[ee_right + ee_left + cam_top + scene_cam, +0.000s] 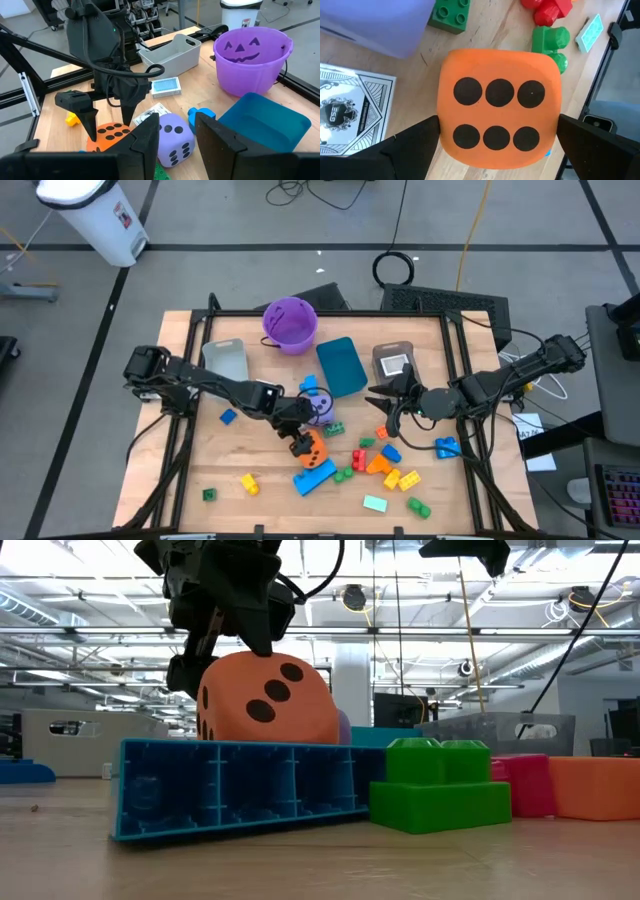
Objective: Pick & Place Toys
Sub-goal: Put the orange die into the gray bin
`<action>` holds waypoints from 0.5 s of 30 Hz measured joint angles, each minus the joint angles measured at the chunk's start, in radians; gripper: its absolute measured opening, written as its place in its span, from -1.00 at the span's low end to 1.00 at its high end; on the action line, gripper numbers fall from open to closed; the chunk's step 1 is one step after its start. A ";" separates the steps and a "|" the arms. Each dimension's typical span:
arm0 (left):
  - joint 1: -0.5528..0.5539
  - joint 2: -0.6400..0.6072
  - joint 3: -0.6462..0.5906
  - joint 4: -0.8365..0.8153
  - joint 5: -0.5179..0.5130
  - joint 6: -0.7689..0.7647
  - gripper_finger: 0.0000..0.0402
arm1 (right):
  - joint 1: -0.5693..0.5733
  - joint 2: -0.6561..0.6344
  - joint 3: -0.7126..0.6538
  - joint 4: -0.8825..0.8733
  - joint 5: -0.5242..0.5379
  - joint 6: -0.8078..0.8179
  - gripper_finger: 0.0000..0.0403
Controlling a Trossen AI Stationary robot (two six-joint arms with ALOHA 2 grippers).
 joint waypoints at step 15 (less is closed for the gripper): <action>-0.006 0.000 0.000 -0.041 0.021 0.013 0.55 | 0.000 0.000 0.000 0.000 0.000 0.007 -0.41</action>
